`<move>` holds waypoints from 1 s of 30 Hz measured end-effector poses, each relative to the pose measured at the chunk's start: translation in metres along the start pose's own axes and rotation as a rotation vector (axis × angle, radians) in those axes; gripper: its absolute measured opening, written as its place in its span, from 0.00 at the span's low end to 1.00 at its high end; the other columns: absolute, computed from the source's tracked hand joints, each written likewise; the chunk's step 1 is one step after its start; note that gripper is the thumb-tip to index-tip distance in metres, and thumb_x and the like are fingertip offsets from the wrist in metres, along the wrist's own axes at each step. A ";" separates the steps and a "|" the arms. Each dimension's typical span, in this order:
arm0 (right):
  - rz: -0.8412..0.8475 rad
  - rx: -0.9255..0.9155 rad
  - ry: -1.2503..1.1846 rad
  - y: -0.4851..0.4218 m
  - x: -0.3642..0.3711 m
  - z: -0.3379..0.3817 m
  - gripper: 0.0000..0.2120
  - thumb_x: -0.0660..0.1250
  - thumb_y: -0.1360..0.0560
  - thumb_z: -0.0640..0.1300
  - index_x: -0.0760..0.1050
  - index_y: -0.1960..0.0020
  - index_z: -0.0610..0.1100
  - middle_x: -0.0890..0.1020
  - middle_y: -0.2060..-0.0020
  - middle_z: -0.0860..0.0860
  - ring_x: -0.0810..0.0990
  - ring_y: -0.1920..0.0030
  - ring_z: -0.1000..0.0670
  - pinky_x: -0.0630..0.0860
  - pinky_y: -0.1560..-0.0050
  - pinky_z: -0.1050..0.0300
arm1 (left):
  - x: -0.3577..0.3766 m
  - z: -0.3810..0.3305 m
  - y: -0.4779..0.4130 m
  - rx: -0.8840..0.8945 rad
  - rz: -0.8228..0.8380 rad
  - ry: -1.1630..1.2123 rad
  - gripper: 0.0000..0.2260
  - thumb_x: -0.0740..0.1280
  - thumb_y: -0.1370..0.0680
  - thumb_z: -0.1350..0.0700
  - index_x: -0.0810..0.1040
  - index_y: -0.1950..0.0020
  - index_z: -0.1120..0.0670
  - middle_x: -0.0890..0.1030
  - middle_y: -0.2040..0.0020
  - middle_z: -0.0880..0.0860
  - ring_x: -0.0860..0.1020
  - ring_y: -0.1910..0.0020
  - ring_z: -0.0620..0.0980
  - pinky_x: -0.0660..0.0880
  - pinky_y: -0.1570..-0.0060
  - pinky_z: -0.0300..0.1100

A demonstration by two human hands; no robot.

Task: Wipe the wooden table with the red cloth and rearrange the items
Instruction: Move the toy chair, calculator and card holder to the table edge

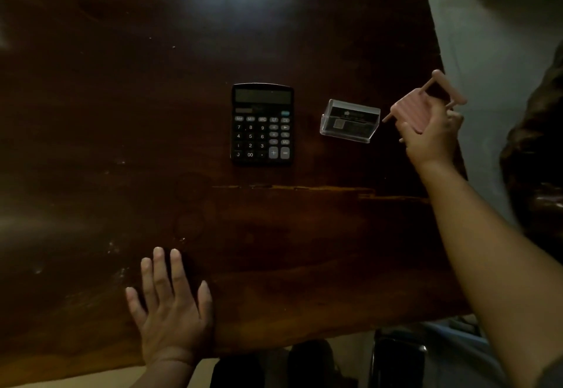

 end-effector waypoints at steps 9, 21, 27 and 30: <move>-0.079 -0.054 0.054 0.048 -0.003 0.007 0.35 0.70 0.25 0.44 0.56 0.24 0.56 0.57 0.25 0.40 0.65 0.29 0.40 0.74 0.40 0.49 | 0.001 -0.001 0.001 0.005 0.003 -0.044 0.33 0.52 0.24 0.41 0.55 0.22 0.55 0.53 0.20 0.57 0.48 0.22 0.56 0.48 0.29 0.66; 0.115 -0.310 -0.064 0.157 0.077 0.120 0.34 0.70 0.25 0.48 0.59 0.23 0.48 0.58 0.24 0.45 0.58 0.24 0.46 0.64 0.33 0.58 | 0.001 0.001 0.001 0.031 -0.015 -0.039 0.34 0.53 0.24 0.42 0.55 0.22 0.56 0.52 0.20 0.57 0.49 0.22 0.57 0.47 0.29 0.65; 0.244 -0.371 -0.024 0.103 0.107 0.164 0.35 0.69 0.24 0.51 0.56 0.22 0.47 0.57 0.23 0.44 0.55 0.23 0.43 0.65 0.28 0.40 | 0.002 0.002 0.001 0.043 -0.001 -0.037 0.34 0.53 0.24 0.41 0.54 0.21 0.55 0.52 0.20 0.57 0.50 0.22 0.57 0.49 0.29 0.66; 0.294 -0.401 -0.015 0.066 0.120 0.178 0.32 0.68 0.23 0.52 0.60 0.23 0.46 0.64 0.26 0.43 0.63 0.26 0.44 0.67 0.31 0.48 | 0.002 0.003 0.001 0.049 -0.001 -0.033 0.34 0.53 0.24 0.41 0.54 0.21 0.55 0.51 0.20 0.57 0.49 0.22 0.57 0.47 0.28 0.64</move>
Point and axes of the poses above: each hand's wrist, its own y-axis away from the middle knuckle, its own x-axis out of the palm, z = x × y, the point moved 2 cm from there along -y, towards the middle knuckle
